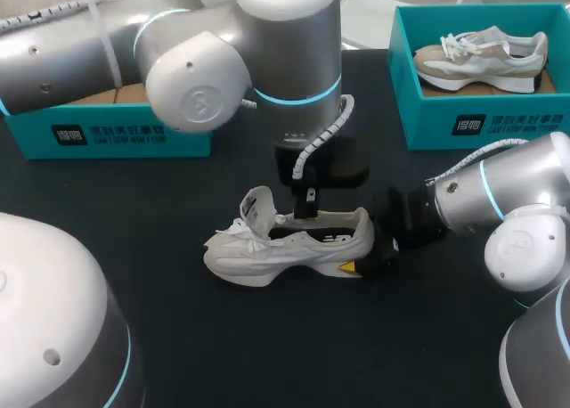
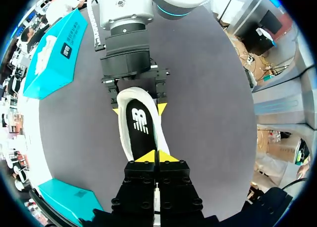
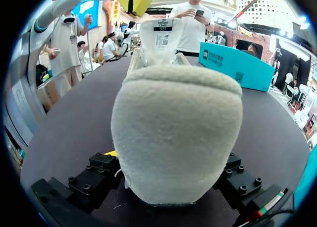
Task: Take the shoe out of the shoebox, open the shoe tongue, remove and reinsert the insole, then place the shoe into the shoebox
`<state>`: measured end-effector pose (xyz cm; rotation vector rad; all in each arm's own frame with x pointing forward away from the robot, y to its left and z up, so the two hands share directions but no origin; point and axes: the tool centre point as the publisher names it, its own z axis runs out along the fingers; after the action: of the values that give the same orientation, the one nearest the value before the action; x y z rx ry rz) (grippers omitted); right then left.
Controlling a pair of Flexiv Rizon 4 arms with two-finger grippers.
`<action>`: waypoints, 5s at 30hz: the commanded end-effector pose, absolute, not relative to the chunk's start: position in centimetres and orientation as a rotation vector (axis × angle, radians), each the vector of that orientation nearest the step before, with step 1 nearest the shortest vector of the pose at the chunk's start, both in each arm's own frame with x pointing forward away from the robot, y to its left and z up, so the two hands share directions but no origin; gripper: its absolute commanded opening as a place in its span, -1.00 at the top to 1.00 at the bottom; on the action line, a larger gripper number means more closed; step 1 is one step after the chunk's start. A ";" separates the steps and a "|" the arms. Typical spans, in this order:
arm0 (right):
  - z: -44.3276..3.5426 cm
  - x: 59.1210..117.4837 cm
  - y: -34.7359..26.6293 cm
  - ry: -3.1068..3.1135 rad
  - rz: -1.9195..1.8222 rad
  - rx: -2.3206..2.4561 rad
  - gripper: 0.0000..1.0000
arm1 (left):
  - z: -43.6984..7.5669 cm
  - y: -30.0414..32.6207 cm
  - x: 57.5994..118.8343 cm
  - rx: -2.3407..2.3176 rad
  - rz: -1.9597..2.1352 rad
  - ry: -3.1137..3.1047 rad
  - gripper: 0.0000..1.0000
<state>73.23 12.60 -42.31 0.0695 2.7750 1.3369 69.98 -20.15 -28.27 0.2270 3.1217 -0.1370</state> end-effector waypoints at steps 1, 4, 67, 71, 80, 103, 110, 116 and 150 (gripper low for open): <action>-42.6 73.3 12.5 2.779 1.330 0.070 1.00 | -31.4 -21.9 71.0 0.235 -0.100 3.127 1.00; -42.6 73.3 12.5 2.779 1.330 0.070 1.00 | -32.7 -22.3 71.3 0.253 -0.084 3.125 1.00; -42.6 73.3 12.5 2.779 1.330 0.070 1.00 | -38.6 -19.7 72.0 0.192 -0.153 3.095 1.00; -42.6 73.3 12.5 2.779 1.330 0.070 1.00 | -37.1 -19.0 72.1 0.187 -0.162 3.157 1.00; -42.6 73.3 12.5 2.779 1.330 0.070 1.00 | -34.4 -18.3 72.1 0.156 -0.245 3.229 1.00; -42.6 73.3 12.5 2.779 1.330 0.070 1.00 | -30.7 -19.3 70.9 0.148 -0.473 3.293 1.00; -42.6 73.3 12.5 2.779 1.330 0.070 1.00 | -30.0 -22.2 70.1 0.197 -0.558 3.291 1.00; -42.6 73.3 12.5 2.779 1.330 0.070 1.00 | -30.0 -23.2 69.8 0.220 -0.615 3.269 1.00; -42.6 73.3 12.5 2.779 1.330 0.070 1.00 | -30.8 -24.4 70.4 0.036 -0.833 2.714 0.04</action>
<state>73.24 12.56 -42.32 0.0693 2.7755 1.3363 70.08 -23.72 -30.14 0.0363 2.7146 -0.8330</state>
